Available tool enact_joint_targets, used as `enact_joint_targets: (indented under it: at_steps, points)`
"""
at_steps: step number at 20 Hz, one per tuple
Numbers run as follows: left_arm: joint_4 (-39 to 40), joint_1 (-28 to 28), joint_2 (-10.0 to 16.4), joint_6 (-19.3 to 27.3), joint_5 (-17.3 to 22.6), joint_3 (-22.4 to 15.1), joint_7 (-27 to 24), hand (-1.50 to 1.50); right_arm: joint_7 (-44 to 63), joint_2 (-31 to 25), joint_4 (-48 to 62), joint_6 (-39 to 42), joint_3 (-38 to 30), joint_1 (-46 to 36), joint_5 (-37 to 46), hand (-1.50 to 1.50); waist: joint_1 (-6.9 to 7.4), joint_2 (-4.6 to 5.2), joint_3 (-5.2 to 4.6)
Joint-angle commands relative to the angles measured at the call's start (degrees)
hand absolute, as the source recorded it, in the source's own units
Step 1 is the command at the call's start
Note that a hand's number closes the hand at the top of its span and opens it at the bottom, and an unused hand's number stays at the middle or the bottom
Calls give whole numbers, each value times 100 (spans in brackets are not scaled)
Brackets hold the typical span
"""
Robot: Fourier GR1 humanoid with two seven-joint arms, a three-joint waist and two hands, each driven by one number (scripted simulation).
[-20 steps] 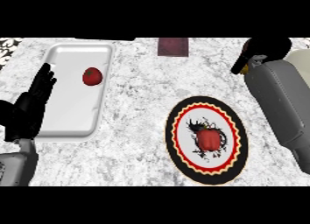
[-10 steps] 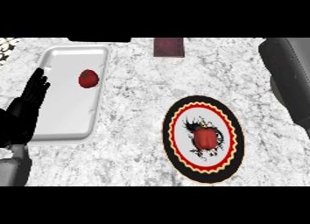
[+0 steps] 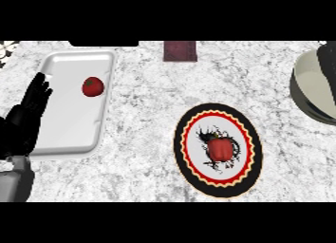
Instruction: Pick the sweet potato from the plate and place it in the bowl
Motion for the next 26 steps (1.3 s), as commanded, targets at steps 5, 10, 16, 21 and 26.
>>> enact_joint_targets:
  at_steps: [5, 10, 16, 21, 26]
  points:
    - [-114, -86, 84, -152, 102, 112, 200, 0, -1216, -524, 740, -1240, -838, 700, -480, 150, 48, 28, 5]
    - [-148, 33, -103, 1, -144, -53, 58, 0, -2219, -1042, 1590, -1459, -1349, 636, -931, 150, 93, 42, 7]
    - [47, -168, -98, -2, -131, 17, 8, 0, -1581, -1040, 2652, -724, -1404, 841, -833, 150, 105, 70, 6]
    - [-380, 30, -144, -20, -160, -81, 306, 0, -2657, -1219, 2936, -738, -2018, 1027, -1614, -150, 108, 36, 12]
    - [-147, 79, 21, -200, -71, 102, 171, 0, -3794, -1171, 2785, -1197, -2571, 1293, -2285, -150, 82, 41, 16]
